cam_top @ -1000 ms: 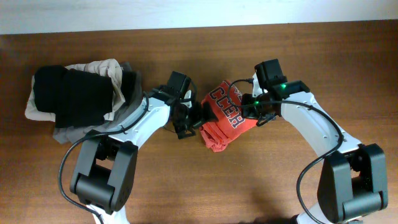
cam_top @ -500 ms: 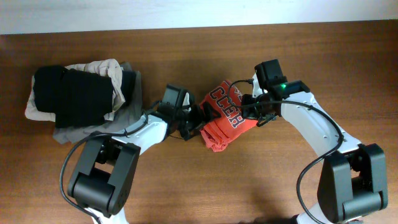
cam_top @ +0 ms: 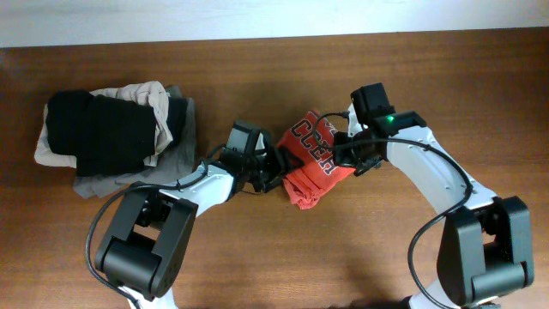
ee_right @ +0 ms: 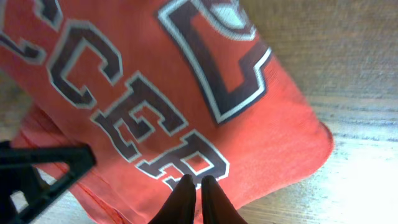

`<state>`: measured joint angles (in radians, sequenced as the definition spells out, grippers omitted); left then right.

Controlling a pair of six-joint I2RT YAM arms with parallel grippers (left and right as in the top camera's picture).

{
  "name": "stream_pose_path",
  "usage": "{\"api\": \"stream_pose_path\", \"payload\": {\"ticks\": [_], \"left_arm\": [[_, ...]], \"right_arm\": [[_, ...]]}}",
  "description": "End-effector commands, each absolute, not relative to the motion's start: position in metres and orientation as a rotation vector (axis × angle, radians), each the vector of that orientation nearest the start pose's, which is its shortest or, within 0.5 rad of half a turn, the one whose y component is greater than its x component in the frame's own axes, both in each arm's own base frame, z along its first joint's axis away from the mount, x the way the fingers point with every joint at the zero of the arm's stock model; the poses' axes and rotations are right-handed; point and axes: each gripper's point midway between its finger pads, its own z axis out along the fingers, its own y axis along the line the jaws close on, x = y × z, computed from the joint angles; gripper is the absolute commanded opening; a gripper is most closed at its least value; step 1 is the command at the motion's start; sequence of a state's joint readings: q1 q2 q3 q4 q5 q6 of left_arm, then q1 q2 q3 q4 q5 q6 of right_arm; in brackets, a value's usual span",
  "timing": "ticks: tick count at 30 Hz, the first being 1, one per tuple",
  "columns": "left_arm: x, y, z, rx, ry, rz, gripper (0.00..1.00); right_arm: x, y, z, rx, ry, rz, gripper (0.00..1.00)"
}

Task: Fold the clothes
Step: 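Grip the orange bundle's sides with both grippers and lift it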

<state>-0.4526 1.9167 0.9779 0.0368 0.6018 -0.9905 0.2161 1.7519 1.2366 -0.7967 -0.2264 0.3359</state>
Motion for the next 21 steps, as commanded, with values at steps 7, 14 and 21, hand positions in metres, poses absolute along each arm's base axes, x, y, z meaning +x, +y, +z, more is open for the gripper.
{"api": "stream_pose_path", "payload": {"ticks": [7, 14, 21], "left_arm": [[0.358, -0.284, 0.033, -0.378, 2.669, -1.292, 0.81], [0.358, -0.284, 0.033, -0.378, 2.665, -1.289, 0.84], [0.367, -0.284, 0.036, -0.375, 2.62, -1.276, 0.84]], "right_arm": [[0.345, 0.142, 0.045, 0.162, 3.004, 0.443, 0.06], [0.342, 0.165, -0.003, 0.295, 3.07, 0.573, 0.04], [0.335, 0.178, -0.005, 0.281, 3.097, 0.691, 0.04]]}}
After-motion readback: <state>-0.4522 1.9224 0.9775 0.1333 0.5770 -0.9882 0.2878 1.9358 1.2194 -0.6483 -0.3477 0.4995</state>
